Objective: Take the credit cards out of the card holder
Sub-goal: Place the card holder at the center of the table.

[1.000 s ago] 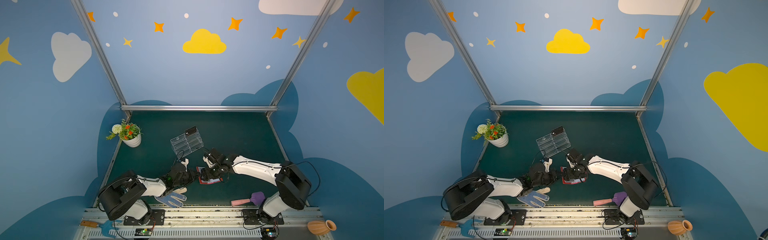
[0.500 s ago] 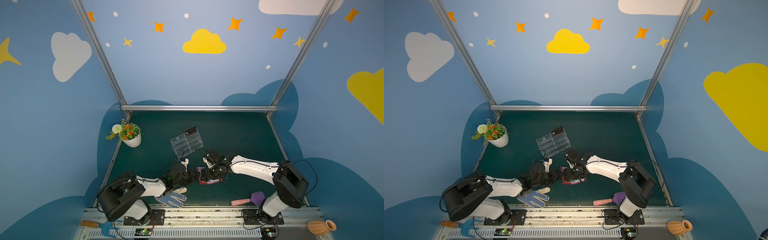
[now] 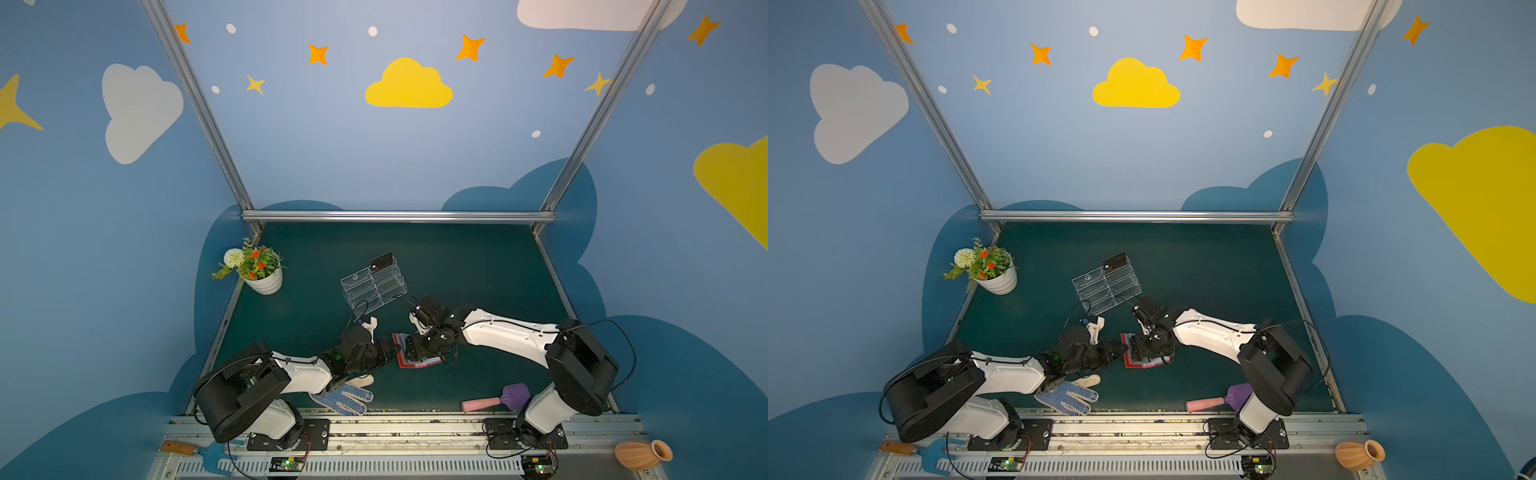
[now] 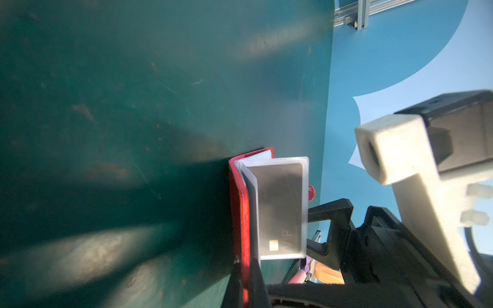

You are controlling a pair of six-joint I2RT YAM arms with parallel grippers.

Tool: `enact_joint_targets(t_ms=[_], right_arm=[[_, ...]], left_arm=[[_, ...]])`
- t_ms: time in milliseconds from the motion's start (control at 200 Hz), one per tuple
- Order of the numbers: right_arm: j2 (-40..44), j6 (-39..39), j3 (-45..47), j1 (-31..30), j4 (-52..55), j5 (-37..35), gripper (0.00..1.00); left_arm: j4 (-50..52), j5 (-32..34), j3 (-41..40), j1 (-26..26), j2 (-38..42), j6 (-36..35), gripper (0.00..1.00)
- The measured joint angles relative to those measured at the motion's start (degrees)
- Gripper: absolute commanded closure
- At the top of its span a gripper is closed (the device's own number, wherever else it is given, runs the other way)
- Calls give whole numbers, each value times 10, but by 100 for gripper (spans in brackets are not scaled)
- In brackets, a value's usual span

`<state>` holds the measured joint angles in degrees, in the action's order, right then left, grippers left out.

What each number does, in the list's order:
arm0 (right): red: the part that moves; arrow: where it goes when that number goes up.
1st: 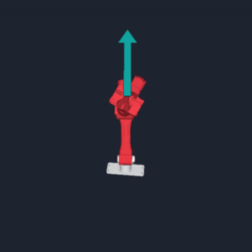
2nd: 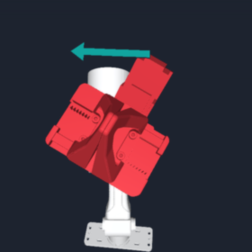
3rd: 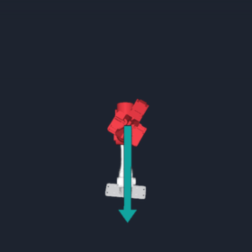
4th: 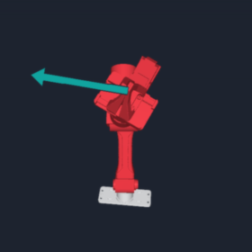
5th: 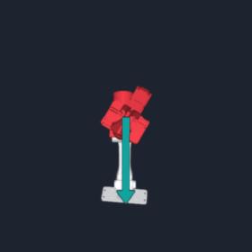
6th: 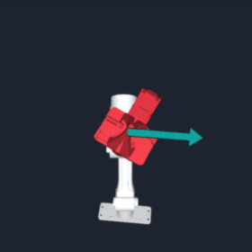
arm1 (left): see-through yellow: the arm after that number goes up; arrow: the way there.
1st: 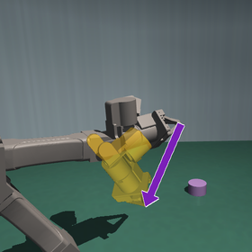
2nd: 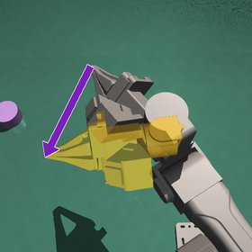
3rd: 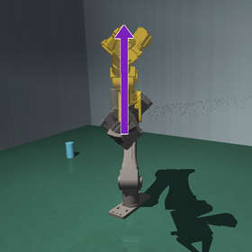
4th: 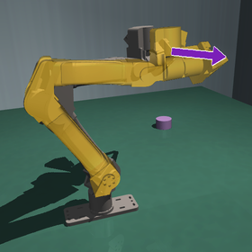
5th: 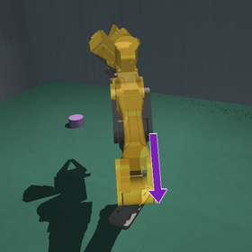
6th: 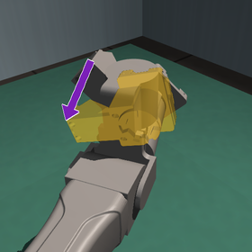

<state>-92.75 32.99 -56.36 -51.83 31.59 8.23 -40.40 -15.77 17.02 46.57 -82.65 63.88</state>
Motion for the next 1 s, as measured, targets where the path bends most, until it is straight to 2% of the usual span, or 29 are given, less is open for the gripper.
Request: enact_joint_targets(t_ms=[105,420,626,1001], right_arm=[[2,0,0,2,0,4,27],[34,2,35,28,-18,24,16],[67,2,70,54,-47,63,16],[38,0,71,49,-74,101,15]], left_arm=[[0,0,0,0,-1,0,96],[5,9,0,-1,-15,-8,96],[9,11,-5,-5,-21,-17,96],[9,11,-9,-8,-26,-28,96]])
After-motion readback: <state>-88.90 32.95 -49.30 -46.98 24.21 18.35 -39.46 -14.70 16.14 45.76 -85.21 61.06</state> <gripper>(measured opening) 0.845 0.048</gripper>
